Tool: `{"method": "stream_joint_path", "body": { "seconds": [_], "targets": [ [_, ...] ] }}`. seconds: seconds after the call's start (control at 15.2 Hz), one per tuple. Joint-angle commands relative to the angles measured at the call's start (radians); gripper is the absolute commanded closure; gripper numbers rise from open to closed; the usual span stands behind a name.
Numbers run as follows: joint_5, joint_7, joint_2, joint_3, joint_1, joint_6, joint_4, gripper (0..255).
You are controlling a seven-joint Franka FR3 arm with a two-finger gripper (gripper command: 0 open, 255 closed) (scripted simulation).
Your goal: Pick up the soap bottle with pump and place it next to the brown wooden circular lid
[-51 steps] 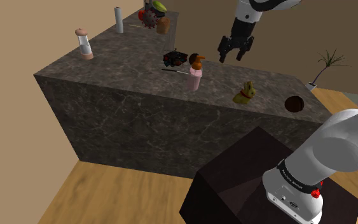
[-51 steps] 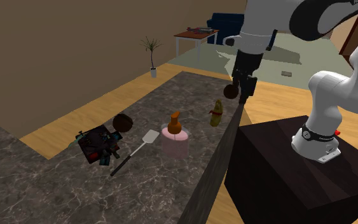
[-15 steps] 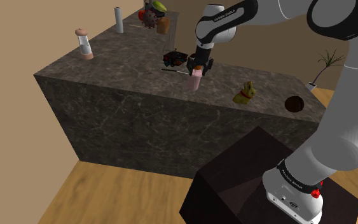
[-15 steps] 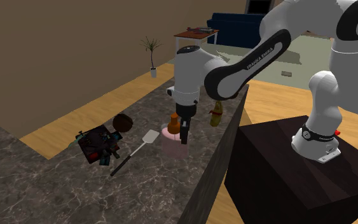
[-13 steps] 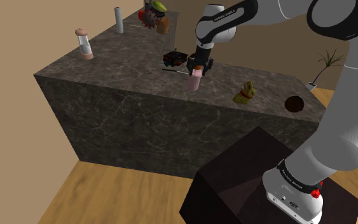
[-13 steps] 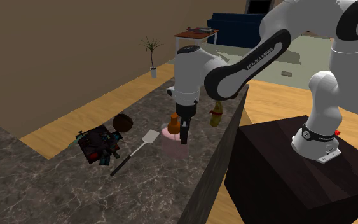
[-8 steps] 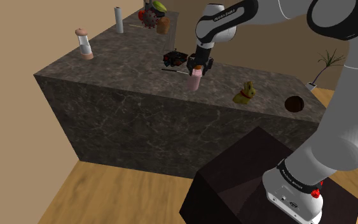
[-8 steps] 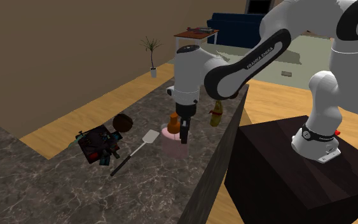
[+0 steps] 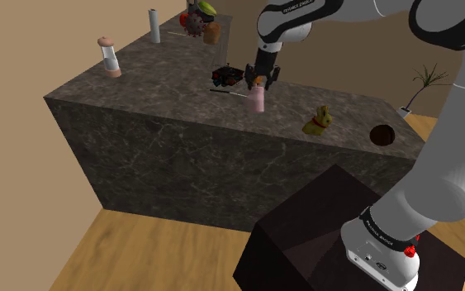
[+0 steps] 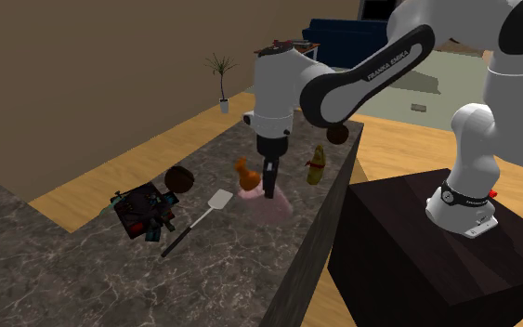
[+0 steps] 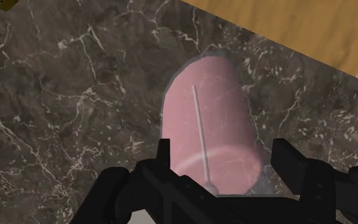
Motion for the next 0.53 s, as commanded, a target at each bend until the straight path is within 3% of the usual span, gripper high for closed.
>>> {"method": "stream_joint_path", "body": {
  "seconds": [0.0, 0.46],
  "targets": [
    [-0.001, 0.003, -0.010, 0.000, 0.001, -0.023, 0.013, 255],
    [-0.005, 0.006, -0.039, -0.001, 0.001, -0.107, 0.068, 255]
  ]
}}
